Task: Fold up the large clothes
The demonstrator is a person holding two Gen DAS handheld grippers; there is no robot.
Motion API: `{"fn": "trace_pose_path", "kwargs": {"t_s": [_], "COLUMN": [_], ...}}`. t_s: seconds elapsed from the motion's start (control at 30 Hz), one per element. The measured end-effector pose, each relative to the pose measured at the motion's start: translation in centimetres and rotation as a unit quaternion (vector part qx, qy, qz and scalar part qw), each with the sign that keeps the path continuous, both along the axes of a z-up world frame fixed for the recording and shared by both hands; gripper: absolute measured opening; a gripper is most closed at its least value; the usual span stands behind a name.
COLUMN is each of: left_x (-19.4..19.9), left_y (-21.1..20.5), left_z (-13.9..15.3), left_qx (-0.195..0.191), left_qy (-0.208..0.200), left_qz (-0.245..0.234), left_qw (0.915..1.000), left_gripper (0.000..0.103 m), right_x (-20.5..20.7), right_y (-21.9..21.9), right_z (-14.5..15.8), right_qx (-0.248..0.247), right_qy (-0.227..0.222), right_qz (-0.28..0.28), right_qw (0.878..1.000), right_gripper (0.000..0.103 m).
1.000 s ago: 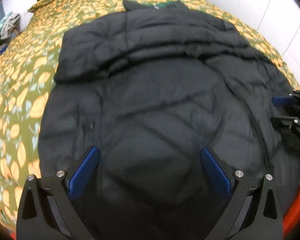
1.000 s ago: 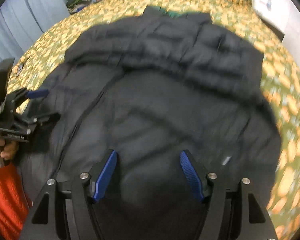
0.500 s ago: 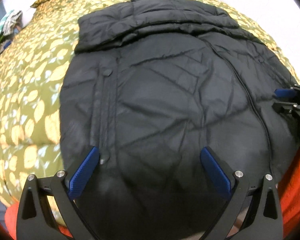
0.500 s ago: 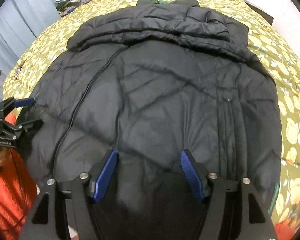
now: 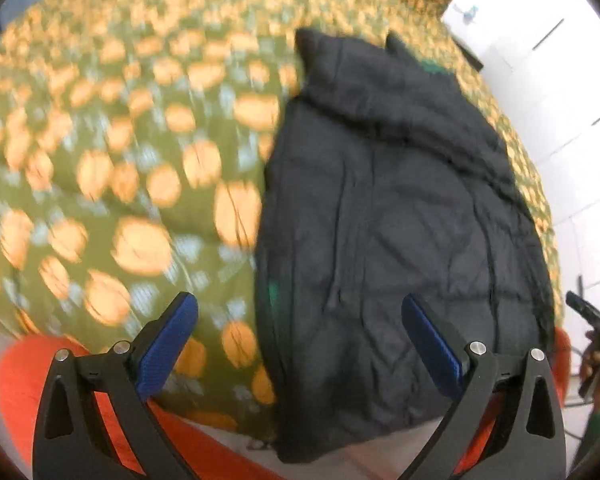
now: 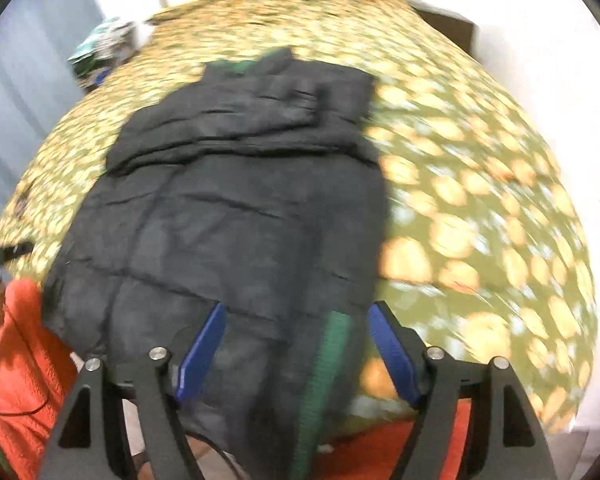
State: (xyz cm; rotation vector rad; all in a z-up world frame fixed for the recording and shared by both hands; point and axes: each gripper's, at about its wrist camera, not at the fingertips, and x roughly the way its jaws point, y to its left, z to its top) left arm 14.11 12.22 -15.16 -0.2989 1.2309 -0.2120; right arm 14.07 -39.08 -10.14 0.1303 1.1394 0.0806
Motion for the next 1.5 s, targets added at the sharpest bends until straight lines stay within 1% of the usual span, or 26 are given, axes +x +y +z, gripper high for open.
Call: {"fn": "trace_pose_path", "kwargs": {"t_s": [0.03,0.07,0.17,0.23,0.3,0.4,0.43,0.5,0.53,0.57,0.6,0.63,0.67,0.7,0.73,0.77,0.8,0.83,0.87,1.03,1.13,1.2,1.37,1.5], "left_x": [-0.2,-0.5,-1.4,-1.8,-2.1,-2.5,-2.7,-3.1,-3.3,-3.4,-3.6,-3.8,-3.9,-4.1,-4.1,-4.1,-4.2,-4.2,-4.3,-3.7,-4.1,-4.3,-5.6,-7.6], "left_y": [-0.7,-1.3,-3.6,-4.7,-5.2,-5.5,-5.7,-5.8,-5.8,-5.7,-5.6,-5.7,-5.7,-5.4,-5.2,-5.1,-5.0,-4.9,-4.8,-4.4,-3.7,-3.3,-3.0,-3.0], "left_z": [-1.0,-1.6,-3.3,-4.2,-4.6,-4.8,-4.9,-5.1,-5.1,-5.0,-4.9,-4.7,-4.3,-3.9,-3.4,-2.8,-2.3,-1.6,-0.9,2.2,4.3,5.1,5.7,5.7], "left_qx": [-0.006,-0.007,0.001,-0.003,0.0,0.009,0.01,0.011,0.018,0.025,0.032,0.036,0.044,0.05,0.056,0.052,0.048,0.043,0.038,0.01,0.001,-0.003,0.004,0.01], "left_qy": [0.019,0.029,0.051,0.067,0.072,0.077,0.08,0.091,0.096,0.097,0.098,0.099,0.101,0.101,0.099,0.096,0.092,0.085,0.078,0.043,0.019,0.011,0.014,0.027], "left_qz": [-0.015,-0.028,-0.065,-0.073,-0.071,-0.078,-0.079,-0.083,-0.082,-0.081,-0.081,-0.082,-0.087,-0.089,-0.091,-0.094,-0.095,-0.096,-0.095,-0.079,-0.072,-0.07,-0.084,-0.093], "left_qw": [0.9997,0.9992,0.9966,0.9951,0.9948,0.9939,0.9936,0.9923,0.9918,0.9916,0.9914,0.991,0.9901,0.9896,0.9893,0.9895,0.9901,0.9908,0.9917,0.9959,0.9972,0.9975,0.9964,0.9953], "left_gripper": [0.101,0.101,0.101,0.101,0.101,0.101,0.101,0.097,0.091,0.083,0.079,0.069,0.058,0.051,0.039,0.03,0.026,0.02,0.017,0.015,0.015,0.015,0.015,0.015], "right_x": [-0.3,-0.6,-1.8,-2.4,-2.7,-2.8,-2.8,-2.9,-2.8,-2.7,-2.7,-2.6,-2.5,-2.5,-2.4,-2.3,-2.4,-2.3,-2.1,-1.4,-1.4,-1.6,-2.8,-4.6], "right_y": [-1.3,-2.0,-3.2,-2.8,-2.1,-0.8,-0.1,1.1,1.5,1.8,1.9,1.9,1.9,1.7,1.7,1.9,2.1,2.2,2.1,1.4,0.5,-0.1,0.0,0.1], "right_z": [-0.4,-0.7,-2.6,-4.0,-5.5,-6.8,-7.2,-7.2,-7.1,-7.0,-6.5,-6.2,-5.8,-5.4,-5.0,-4.4,-4.0,-3.4,-3.0,-0.8,0.5,0.9,1.2,1.6], "right_qx": [0.001,0.008,0.061,0.094,0.118,0.146,0.15,0.134,0.125,0.118,0.112,0.107,0.103,0.105,0.108,0.108,0.108,0.115,0.124,0.164,0.174,0.178,0.185,0.208], "right_qy": [0.015,0.026,0.063,0.087,0.114,0.134,0.142,0.147,0.15,0.15,0.146,0.144,0.142,0.138,0.132,0.125,0.121,0.113,0.106,0.073,0.059,0.053,0.051,0.064], "right_qz": [-0.017,-0.024,-0.033,-0.028,-0.023,-0.002,0.009,0.024,0.032,0.038,0.041,0.041,0.041,0.041,0.045,0.051,0.054,0.057,0.058,0.052,0.051,0.05,0.05,0.046], "right_qw": [1.0,0.999,0.996,0.991,0.986,0.98,0.978,0.98,0.98,0.981,0.982,0.983,0.984,0.984,0.984,0.985,0.985,0.985,0.985,0.982,0.982,0.981,0.98,0.975], "right_gripper": [0.076,0.076,0.076,0.076,0.076,0.076,0.076,0.078,0.076,0.073,0.059,0.05,0.037,0.031,0.029,0.025,0.023,0.022,0.02,0.018,0.018,0.018,0.018,0.017]}}
